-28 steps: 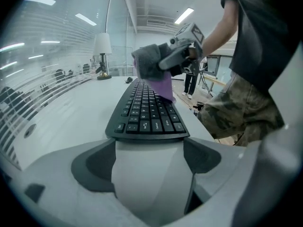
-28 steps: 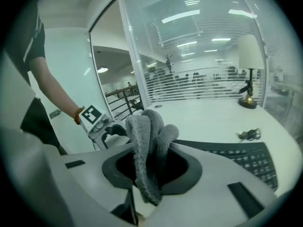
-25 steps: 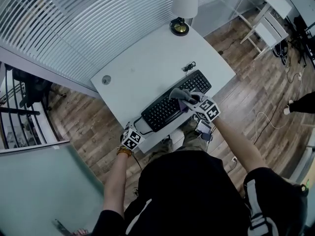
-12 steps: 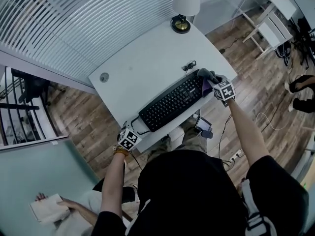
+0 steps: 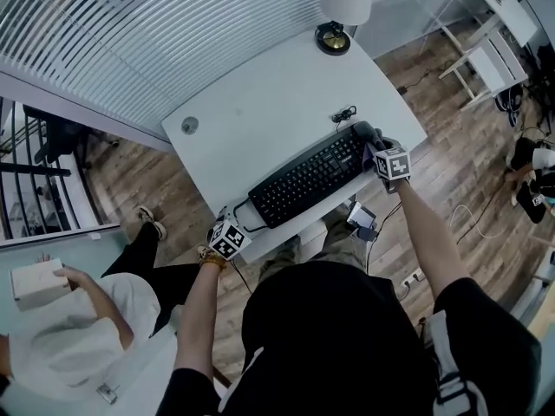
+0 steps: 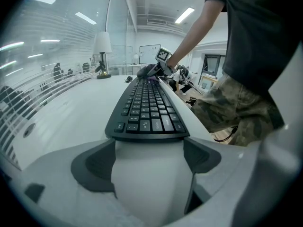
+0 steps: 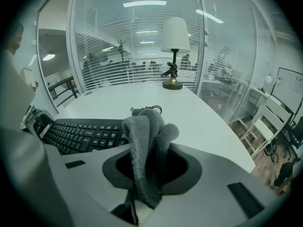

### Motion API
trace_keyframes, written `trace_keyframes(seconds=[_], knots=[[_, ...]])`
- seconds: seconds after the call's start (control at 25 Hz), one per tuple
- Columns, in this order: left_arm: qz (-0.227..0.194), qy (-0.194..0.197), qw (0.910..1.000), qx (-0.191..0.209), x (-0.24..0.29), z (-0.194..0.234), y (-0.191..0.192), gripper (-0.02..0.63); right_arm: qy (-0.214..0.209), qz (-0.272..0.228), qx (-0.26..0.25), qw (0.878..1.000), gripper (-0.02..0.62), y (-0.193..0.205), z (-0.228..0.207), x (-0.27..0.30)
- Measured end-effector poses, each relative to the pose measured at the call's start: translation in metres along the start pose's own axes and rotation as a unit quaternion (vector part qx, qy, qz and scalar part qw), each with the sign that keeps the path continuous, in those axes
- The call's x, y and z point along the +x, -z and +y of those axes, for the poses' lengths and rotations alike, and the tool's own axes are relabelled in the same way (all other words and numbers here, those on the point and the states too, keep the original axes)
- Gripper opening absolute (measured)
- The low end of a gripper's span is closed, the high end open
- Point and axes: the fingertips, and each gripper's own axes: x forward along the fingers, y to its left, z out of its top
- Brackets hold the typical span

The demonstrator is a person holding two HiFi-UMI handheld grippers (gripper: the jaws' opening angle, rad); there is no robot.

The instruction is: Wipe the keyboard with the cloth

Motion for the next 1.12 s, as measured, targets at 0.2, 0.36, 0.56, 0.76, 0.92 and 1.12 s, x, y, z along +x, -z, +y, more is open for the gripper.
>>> trace_keyframes(seconds=[0.2, 0.36, 0.56, 0.76, 0.92, 1.12], knots=[[-0.004, -0.002, 1.0, 0.001, 0.001, 0.0, 0.001, 0.442, -0.03, 0.0, -0.018, 0.999, 0.091, 0.002, 0.024, 0.007], [-0.002, 0.001, 1.0, 0.004, 0.003, 0.001, 0.005, 0.442, -0.023, 0.005, -0.031, 0.999, 0.089, 0.007, 0.036, 0.006], [-0.001, 0.0, 1.0, 0.0, 0.002, -0.001, 0.003, 0.443, -0.026, 0.007, -0.03, 0.999, 0.086, 0.007, 0.05, 0.004], [-0.001, 0.002, 1.0, 0.002, 0.0, 0.0, 0.006, 0.442, -0.04, 0.009, -0.021, 0.999, 0.084, 0.008, 0.069, 0.002], [-0.003, 0.002, 1.0, 0.001, 0.0, 0.001, 0.005, 0.442, -0.048, 0.009, -0.029, 0.998, 0.084, 0.006, 0.082, 0.003], [-0.003, 0.002, 1.0, 0.001, 0.001, 0.002, 0.004, 0.442, -0.06, 0.014, -0.036, 0.997, 0.084, 0.006, 0.094, 0.003]])
